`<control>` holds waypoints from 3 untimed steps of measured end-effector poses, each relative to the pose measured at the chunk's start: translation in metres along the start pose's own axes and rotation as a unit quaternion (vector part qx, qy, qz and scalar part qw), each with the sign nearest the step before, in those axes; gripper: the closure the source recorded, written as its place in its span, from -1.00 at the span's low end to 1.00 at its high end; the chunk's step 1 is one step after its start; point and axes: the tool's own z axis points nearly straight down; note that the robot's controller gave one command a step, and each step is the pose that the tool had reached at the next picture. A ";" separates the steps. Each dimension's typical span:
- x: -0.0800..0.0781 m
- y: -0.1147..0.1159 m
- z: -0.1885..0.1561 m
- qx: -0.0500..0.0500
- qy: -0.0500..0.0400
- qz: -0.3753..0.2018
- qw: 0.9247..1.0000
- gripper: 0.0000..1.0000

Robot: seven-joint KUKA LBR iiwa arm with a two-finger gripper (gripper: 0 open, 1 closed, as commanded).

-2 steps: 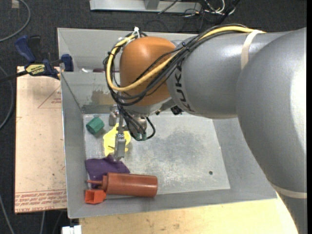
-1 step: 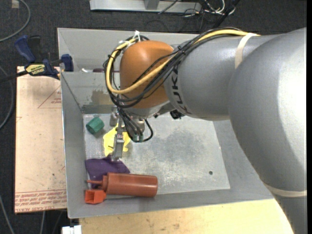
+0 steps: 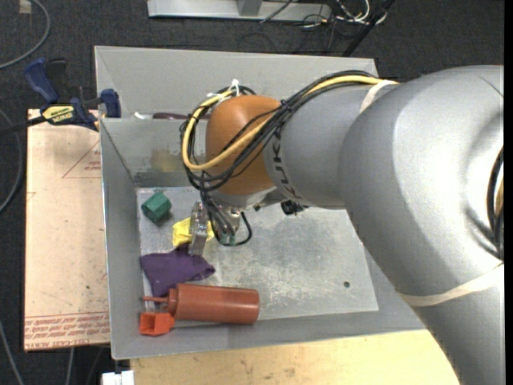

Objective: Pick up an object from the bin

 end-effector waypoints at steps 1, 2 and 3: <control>0.000 0.000 0.000 0.000 0.000 0.000 1.000 1.00; 0.003 -0.005 -0.114 -0.001 -0.001 -0.012 1.000 1.00; 0.003 -0.005 -0.114 -0.001 -0.001 -0.012 1.000 1.00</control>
Offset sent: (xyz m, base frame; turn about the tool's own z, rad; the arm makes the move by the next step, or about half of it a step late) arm -0.0050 -0.0052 0.1136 -0.0254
